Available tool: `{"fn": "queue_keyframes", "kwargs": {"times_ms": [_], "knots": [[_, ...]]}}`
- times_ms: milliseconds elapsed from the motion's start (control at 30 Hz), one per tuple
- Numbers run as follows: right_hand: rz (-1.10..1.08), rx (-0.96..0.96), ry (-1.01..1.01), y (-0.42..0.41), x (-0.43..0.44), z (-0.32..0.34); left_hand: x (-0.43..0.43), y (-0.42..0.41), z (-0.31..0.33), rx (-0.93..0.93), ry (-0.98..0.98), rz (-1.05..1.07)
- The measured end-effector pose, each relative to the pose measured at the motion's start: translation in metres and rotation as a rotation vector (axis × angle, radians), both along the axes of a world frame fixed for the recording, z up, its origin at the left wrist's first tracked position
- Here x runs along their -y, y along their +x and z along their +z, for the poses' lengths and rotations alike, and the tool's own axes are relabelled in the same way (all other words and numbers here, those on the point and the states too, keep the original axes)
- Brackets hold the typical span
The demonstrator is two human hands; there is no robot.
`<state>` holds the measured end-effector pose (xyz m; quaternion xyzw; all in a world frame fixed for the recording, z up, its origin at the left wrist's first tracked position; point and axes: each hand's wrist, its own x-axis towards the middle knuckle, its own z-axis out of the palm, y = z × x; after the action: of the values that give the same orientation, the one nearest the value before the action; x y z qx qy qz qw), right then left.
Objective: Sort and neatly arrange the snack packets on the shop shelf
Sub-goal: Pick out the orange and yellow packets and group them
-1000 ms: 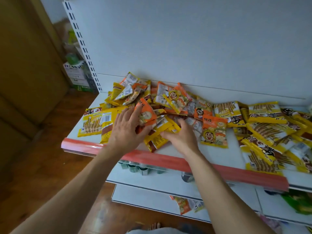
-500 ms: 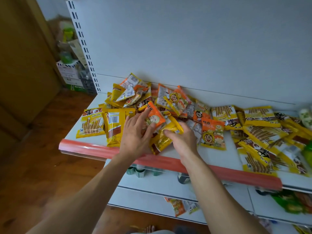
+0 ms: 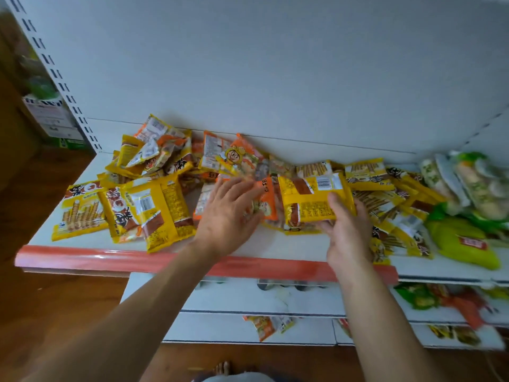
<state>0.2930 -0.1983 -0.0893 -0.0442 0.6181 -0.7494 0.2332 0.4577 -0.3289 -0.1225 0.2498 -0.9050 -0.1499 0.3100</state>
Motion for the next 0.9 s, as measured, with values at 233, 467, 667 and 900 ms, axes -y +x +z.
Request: {"fn": "queue_keyframes", "kwargs": {"times_ms": [233, 467, 667, 900], "knots": [[-0.173, -0.115, -0.024, -0.044, -0.022, 0.021, -0.022, -0.05, -0.009, 0.2, 0.018, -0.203], [-0.216, -0.617, 0.353, -0.109, -0.006, 0.035, -0.024, -0.068, -0.008, 0.222, 0.024, -0.135], [-0.043, -1.154, 0.956, -0.139, -0.01, 0.017, -0.028, -0.073, -0.006, 0.267, 0.043, -0.111], [-0.016, -1.232, 0.946, -0.128, 0.002, 0.02, -0.033, -0.059, 0.011, 0.177, 0.052, -0.089]]}}
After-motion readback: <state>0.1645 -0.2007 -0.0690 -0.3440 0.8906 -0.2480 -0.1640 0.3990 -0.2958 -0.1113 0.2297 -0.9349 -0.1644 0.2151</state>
